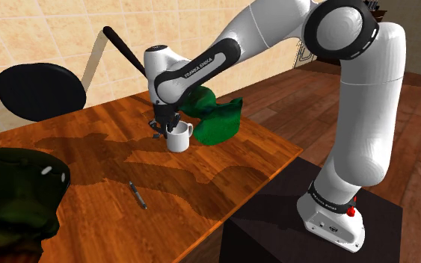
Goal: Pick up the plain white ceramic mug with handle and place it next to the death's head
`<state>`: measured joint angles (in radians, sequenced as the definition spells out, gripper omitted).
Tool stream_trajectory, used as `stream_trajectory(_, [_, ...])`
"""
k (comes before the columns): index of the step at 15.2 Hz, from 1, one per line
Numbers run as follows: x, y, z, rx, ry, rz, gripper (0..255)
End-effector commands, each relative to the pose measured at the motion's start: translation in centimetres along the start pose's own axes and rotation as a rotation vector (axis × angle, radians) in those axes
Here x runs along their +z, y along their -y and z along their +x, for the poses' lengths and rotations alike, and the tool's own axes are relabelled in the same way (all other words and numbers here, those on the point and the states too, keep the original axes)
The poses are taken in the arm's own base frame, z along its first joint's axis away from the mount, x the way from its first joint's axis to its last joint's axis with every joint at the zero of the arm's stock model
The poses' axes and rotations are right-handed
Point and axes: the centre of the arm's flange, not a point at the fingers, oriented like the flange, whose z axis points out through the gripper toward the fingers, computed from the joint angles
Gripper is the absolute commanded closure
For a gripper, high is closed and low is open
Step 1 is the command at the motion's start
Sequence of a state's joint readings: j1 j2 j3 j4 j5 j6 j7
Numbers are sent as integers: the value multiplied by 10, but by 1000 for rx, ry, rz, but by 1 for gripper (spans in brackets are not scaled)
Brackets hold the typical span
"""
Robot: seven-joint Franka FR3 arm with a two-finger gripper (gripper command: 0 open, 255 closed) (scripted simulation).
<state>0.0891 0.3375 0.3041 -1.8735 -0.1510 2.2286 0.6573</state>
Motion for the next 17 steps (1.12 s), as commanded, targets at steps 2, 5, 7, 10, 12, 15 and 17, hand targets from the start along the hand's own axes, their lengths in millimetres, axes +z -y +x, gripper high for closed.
stream_trajectory(2, [-12, 0, 0, 0, 2, -1, 255])
stream_trajectory(5, [-28, 0, 1, 0, 2, -1, 255])
stream_trajectory(7, [-39, 0, 2, 0, 2, -1, 255])
stream_trajectory(10, [-55, 0, 2, 0, 2, -1, 255])
stream_trajectory(12, [-65, 0, 3, 0, 2, -1, 255])
stream_trajectory(15, [-81, 0, 3, 0, 2, -1, 255])
stream_trajectory(17, [-92, 0, 4, 0, 2, -1, 255])
